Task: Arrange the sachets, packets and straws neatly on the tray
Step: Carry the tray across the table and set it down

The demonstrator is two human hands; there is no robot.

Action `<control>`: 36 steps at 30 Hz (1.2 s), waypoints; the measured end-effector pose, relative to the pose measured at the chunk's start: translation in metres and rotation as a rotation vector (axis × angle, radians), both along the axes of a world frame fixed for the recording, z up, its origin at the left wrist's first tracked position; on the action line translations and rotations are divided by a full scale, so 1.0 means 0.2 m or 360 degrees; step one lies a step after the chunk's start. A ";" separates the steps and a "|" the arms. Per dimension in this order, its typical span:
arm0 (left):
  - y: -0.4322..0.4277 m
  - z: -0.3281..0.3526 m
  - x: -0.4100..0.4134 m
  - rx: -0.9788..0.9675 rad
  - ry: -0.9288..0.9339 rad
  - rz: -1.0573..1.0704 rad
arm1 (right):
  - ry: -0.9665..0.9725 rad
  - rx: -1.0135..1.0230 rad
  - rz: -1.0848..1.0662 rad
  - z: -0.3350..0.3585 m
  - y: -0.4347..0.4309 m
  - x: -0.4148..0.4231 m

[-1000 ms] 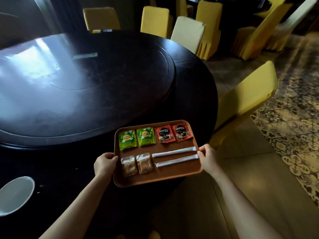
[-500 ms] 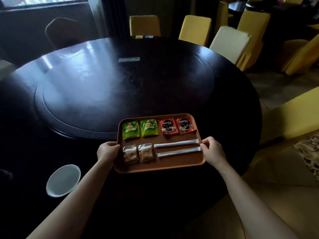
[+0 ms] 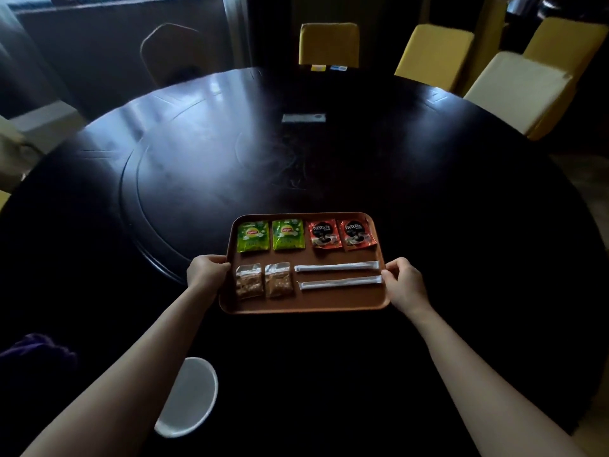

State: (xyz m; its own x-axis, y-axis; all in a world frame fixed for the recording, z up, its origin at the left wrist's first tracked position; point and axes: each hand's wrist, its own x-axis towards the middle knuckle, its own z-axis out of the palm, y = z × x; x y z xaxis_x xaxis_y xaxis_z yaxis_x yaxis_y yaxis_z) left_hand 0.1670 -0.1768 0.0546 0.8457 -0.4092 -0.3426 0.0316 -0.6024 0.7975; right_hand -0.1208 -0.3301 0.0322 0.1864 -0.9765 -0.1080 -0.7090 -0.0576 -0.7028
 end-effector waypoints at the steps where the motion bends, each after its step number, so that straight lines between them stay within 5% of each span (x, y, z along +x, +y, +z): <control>1: -0.02 -0.01 0.05 0.0008 -0.0005 0.0004 | 0.0001 0.0002 -0.0014 -0.01 -0.02 0.05; 13: -0.31 -0.12 0.41 0.0193 -0.0241 -0.0346 | 0.0105 0.0022 -0.0106 -0.11 -0.23 0.37; 36: -0.46 -0.23 0.44 0.0091 -0.0415 -0.0509 | 0.0269 -0.0162 -0.0231 -0.16 -0.27 0.37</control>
